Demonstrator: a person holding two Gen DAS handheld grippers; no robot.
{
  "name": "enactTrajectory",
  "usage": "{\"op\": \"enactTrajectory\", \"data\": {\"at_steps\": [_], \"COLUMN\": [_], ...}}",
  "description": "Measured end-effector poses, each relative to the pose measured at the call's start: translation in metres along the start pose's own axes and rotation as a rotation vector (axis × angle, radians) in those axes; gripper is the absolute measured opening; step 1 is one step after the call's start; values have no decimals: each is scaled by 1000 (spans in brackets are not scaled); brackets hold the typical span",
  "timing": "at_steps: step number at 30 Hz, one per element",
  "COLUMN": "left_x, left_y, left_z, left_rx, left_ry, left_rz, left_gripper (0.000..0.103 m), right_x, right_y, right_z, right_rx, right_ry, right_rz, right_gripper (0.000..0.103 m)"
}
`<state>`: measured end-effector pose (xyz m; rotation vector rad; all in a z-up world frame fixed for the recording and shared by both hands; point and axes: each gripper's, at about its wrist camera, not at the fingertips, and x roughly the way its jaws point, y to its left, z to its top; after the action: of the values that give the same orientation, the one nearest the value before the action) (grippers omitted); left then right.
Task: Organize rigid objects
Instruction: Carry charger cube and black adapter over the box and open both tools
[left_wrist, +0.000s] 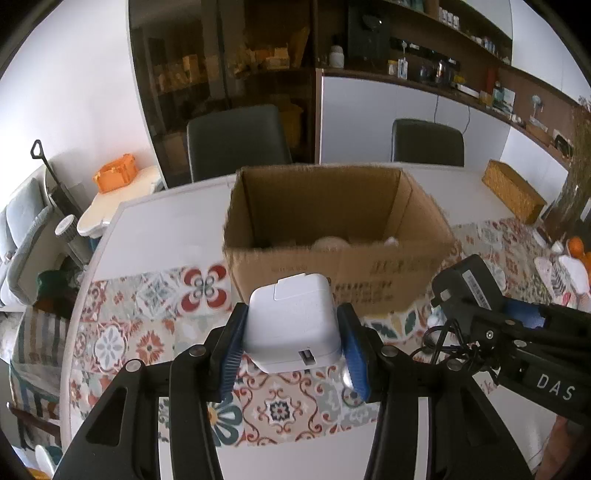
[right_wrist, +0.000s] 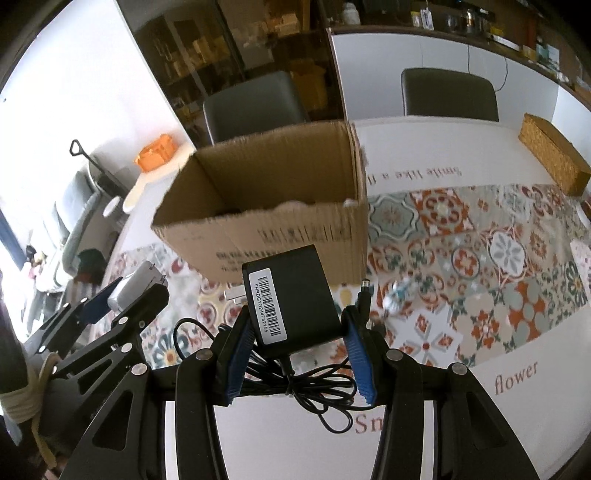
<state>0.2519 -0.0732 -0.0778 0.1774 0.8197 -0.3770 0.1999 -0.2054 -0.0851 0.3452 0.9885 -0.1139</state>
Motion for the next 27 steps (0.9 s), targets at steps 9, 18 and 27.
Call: {"op": "enactTrajectory", "data": {"at_steps": [9, 18, 27], "left_x": [-4, 4, 33], "left_y": [6, 7, 11], "left_z": [45, 87, 117], "left_rx": [5, 2, -9], "left_ry": [-39, -46, 25], "left_rz": [16, 25, 25], "left_gripper": [48, 48, 48], "right_x": [-12, -10, 5], "right_y": [6, 13, 13], "right_z": [40, 85, 126], "right_rx": [2, -3, 1], "right_ry": [-82, -109, -86], "right_rz": [15, 13, 0], "right_gripper": [48, 48, 48]}}
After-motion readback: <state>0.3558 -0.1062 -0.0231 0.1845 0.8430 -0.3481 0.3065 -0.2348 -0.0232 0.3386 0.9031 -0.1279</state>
